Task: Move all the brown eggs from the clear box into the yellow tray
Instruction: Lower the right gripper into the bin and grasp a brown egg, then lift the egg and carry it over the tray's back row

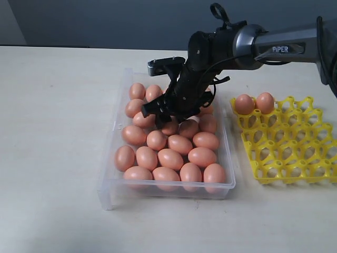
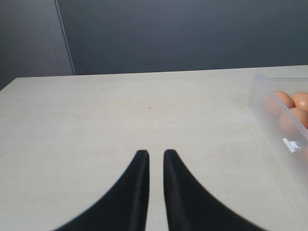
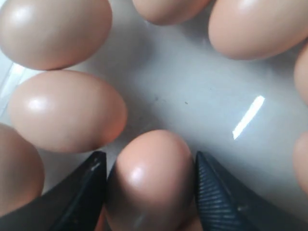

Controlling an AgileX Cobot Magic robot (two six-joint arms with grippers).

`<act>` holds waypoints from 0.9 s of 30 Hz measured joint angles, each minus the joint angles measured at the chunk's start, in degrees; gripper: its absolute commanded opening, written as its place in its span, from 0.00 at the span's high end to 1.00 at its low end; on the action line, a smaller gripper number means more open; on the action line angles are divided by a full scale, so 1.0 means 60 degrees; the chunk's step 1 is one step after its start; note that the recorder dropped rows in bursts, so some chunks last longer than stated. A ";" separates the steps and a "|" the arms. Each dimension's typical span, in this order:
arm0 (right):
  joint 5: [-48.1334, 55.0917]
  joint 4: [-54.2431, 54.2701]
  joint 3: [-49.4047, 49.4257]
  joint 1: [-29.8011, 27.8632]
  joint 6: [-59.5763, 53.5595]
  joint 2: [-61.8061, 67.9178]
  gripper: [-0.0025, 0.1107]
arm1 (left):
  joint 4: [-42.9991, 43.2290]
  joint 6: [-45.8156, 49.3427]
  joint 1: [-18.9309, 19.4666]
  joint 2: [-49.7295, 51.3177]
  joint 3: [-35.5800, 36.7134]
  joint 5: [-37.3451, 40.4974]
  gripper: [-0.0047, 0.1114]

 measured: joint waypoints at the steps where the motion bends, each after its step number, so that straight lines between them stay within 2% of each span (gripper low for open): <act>1: 0.0004 0.0000 0.0000 0.0000 0.0000 0.0000 0.78 | 0.0000 0.0000 0.0000 0.0000 0.0000 0.0000 0.85; 4: 0.0021 0.0000 0.0000 0.0000 -0.0015 0.0000 0.98 | 0.0000 0.0000 0.0000 0.0000 0.0000 0.0000 0.85; 10: -0.0823 0.0023 0.0000 0.0000 -0.0015 -0.0296 0.98 | 0.0000 0.0000 0.0000 0.0000 0.0000 0.0000 0.85; 18: -0.2586 -0.0108 0.0236 0.0000 0.0088 -0.2047 0.98 | 0.0000 0.0000 0.0000 0.0000 0.0000 0.0000 0.85; 23: -0.3816 -0.0994 0.1830 -0.0283 0.0945 -0.3543 0.98 | 0.0000 0.0000 0.0000 0.0000 0.0000 0.0000 0.85; 27: -0.4908 -0.1296 0.3724 -0.1307 0.1373 -0.4672 0.98 | 0.0000 0.0000 0.0000 0.0000 0.0000 0.0000 0.85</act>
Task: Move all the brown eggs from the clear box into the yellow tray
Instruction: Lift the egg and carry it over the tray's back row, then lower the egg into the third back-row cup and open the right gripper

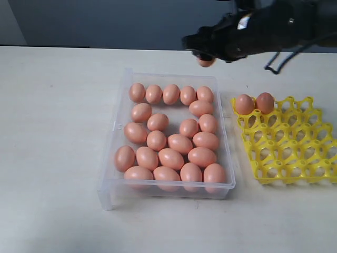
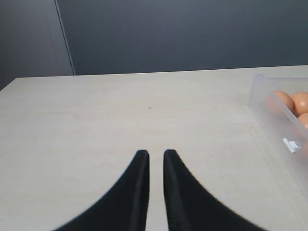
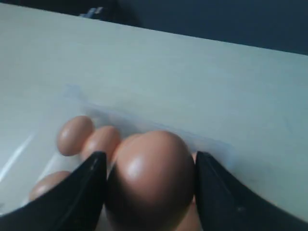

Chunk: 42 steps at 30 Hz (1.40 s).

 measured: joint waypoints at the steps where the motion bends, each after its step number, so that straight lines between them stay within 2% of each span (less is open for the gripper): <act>1: -0.0229 -0.0026 0.0440 -0.0280 0.0047 -0.0175 0.98 | 0.0000 0.0000 0.0000 0.0000 0.0000 0.0000 0.85; 6: -0.0880 -0.0096 0.1811 -0.1969 0.0137 -0.0515 0.98 | 0.0000 0.0000 0.0000 0.0000 0.0000 0.0000 0.85; 14: -0.1084 -0.0214 0.2067 -0.3268 0.0137 -0.0156 0.98 | 0.0000 0.0000 0.0000 0.0000 0.0000 0.0000 0.85; 27: -0.1583 -0.0877 0.2212 -0.3361 0.0137 0.1062 0.98 | 0.0000 0.0000 0.0000 0.0000 0.0000 0.0000 0.85; 42: -0.1889 -0.0915 0.2234 -0.3361 -0.0090 0.1248 0.98 | 0.0000 0.0000 0.0000 0.0000 0.0000 0.0000 0.85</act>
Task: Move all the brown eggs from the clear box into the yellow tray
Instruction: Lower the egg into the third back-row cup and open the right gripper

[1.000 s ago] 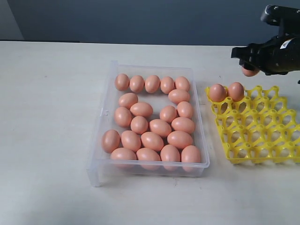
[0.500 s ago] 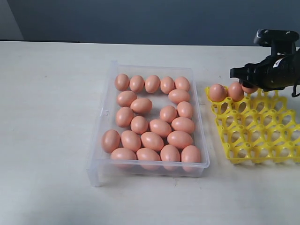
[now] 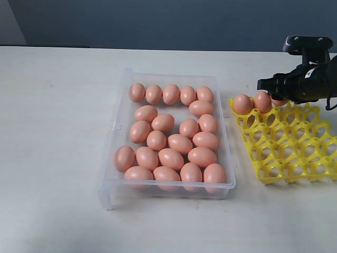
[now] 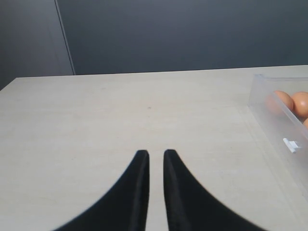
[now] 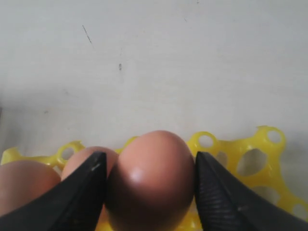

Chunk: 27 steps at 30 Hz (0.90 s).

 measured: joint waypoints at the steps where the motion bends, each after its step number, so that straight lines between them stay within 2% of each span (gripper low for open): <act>1: 0.0000 0.0000 0.0000 0.0000 -0.0009 0.0000 0.98 | 0.0000 0.0000 0.0000 0.0000 0.0000 0.0000 0.85; 22: -0.0153 -0.0699 0.0000 0.0000 -0.0457 -0.0052 0.98 | 0.0000 0.0000 0.0000 0.0000 0.0000 0.0000 0.85; 27: -0.0189 -0.0841 0.0000 -0.0439 -0.0457 -0.0052 0.98 | 0.0000 0.0000 0.0000 0.0000 0.0000 0.0000 0.85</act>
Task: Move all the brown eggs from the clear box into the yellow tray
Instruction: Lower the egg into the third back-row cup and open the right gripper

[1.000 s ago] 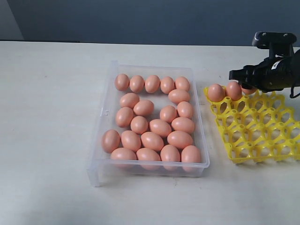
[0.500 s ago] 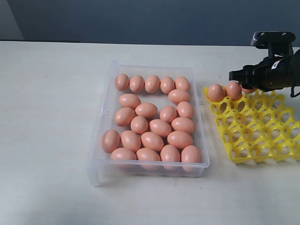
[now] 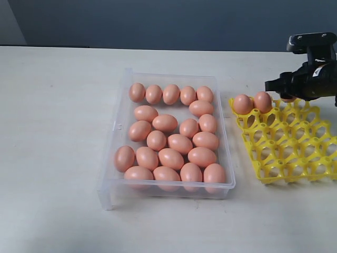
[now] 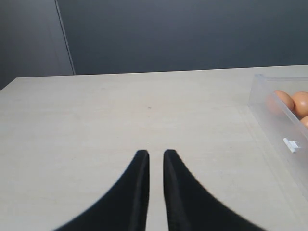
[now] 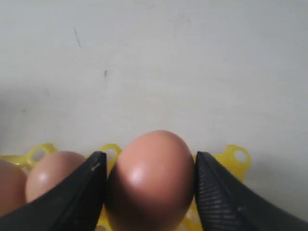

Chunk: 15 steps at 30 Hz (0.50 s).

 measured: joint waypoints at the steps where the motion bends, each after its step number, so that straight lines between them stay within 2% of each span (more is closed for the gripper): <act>1: 0.0000 0.0000 0.0000 -0.0121 0.0000 0.0000 0.98 | 0.0000 0.0000 0.0000 0.0000 0.0000 0.0000 0.85; 5: 0.0000 0.0120 0.0000 -0.0335 0.0000 0.0000 0.98 | 0.0000 0.0000 0.0000 0.0000 0.0000 0.0000 0.85; 15: -0.0219 0.0268 0.0000 0.0035 0.0044 0.0339 0.98 | 0.0000 0.0000 0.0000 0.0000 0.0000 0.0017 0.85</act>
